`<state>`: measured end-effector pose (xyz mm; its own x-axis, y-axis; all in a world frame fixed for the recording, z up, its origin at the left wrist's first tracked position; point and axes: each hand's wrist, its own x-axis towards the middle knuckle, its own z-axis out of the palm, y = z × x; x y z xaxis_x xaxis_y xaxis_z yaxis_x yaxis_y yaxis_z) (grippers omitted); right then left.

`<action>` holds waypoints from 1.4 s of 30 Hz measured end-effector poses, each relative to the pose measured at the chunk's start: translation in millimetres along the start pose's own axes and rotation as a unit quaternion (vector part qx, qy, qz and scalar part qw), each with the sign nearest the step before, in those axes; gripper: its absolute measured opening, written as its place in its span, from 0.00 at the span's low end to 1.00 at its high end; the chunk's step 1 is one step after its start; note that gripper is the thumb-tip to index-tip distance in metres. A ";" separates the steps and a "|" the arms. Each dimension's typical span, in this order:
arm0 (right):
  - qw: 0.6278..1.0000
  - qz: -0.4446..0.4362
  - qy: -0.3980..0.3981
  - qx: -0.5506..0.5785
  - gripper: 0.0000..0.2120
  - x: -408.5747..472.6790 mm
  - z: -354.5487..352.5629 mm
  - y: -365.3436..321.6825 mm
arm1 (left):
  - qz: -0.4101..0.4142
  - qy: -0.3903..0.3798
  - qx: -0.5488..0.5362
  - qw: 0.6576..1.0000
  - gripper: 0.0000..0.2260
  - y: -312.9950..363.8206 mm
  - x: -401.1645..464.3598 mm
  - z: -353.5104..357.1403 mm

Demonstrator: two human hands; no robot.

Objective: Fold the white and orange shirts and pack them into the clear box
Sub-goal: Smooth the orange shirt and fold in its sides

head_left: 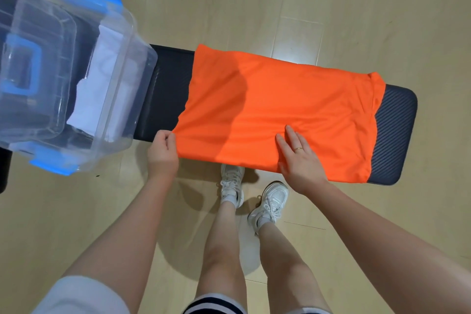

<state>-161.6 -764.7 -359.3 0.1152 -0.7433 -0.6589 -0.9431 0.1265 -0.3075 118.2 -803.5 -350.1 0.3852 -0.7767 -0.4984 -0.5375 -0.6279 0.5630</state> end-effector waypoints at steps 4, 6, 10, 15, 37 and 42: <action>1.000 -0.017 -0.004 0.010 0.29 -0.6 -0.2 4.8 | -0.003 0.072 0.279 0.958 0.17 13.6 6.0 13.9; 0.999 -0.013 0.034 0.023 0.28 -3.8 0.2 8.6 | 0.048 0.078 0.287 0.954 0.23 24.9 -5.2 29.9; 0.965 0.111 0.224 0.083 0.24 -18.5 9.2 30.1 | 0.252 -0.052 0.294 0.920 0.25 47.1 -38.3 77.7; 0.848 0.374 0.269 0.264 0.24 -42.2 14.0 78.1 | 0.319 -0.240 0.413 0.819 0.29 67.7 -65.3 136.5; 0.857 0.311 0.215 0.350 0.13 -88.3 17.0 143.3 | 0.464 -0.189 0.464 0.730 0.23 45.9 -85.8 139.5; 0.960 0.072 0.239 0.126 0.28 -74.9 27.6 89.9 | 0.378 -0.188 0.500 0.756 0.42 36.6 -91.5 146.2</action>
<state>-246.4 -679.5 -356.6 -0.2236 -0.9153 -0.3351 -0.8266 0.3602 -0.4325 -46.4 -747.9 -380.3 -0.4543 -0.7072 -0.5417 -0.8687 0.4866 0.0932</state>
